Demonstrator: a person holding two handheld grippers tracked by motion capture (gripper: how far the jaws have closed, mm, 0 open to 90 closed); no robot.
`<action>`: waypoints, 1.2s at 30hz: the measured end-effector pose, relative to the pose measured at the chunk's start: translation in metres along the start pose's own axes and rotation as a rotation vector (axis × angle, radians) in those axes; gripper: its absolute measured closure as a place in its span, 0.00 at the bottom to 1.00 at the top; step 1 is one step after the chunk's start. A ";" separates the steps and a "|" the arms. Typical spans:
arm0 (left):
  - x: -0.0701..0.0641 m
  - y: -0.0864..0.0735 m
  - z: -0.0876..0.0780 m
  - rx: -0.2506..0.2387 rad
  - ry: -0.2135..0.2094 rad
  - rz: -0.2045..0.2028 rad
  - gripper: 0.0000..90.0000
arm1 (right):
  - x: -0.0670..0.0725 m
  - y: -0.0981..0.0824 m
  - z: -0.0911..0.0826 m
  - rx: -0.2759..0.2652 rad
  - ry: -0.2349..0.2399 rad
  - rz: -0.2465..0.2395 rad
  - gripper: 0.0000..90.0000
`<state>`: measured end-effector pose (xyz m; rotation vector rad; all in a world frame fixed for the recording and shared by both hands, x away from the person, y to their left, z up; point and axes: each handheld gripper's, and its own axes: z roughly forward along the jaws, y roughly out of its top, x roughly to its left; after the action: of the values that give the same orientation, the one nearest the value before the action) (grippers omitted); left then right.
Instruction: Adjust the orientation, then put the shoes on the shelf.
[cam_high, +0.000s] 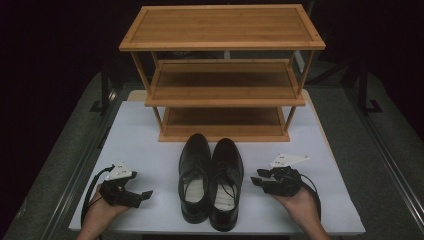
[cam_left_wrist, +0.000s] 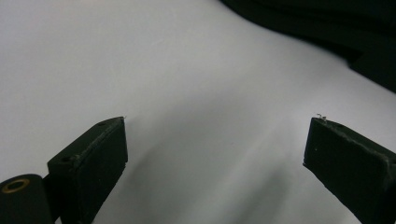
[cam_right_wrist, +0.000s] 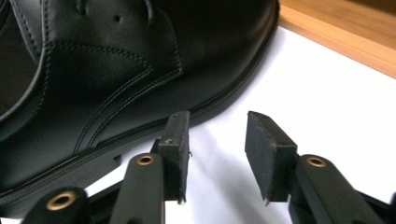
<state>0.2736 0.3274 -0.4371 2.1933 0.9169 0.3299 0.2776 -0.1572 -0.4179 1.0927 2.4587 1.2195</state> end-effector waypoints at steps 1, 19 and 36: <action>-0.002 0.002 -0.001 -0.002 0.001 0.003 0.06 | -0.001 0.000 -0.001 -0.006 -0.001 0.004 0.62; -0.027 0.083 -0.024 -0.101 -0.091 0.055 0.16 | 0.010 0.035 -0.020 -0.078 0.020 0.004 0.46; -0.050 0.131 0.010 -0.111 -0.161 0.128 0.17 | 0.037 0.069 -0.007 -0.098 0.124 -0.050 0.44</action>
<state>0.3095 0.2236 -0.3492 2.1458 0.6574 0.2544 0.2850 -0.1090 -0.3564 0.9512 2.4688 1.4161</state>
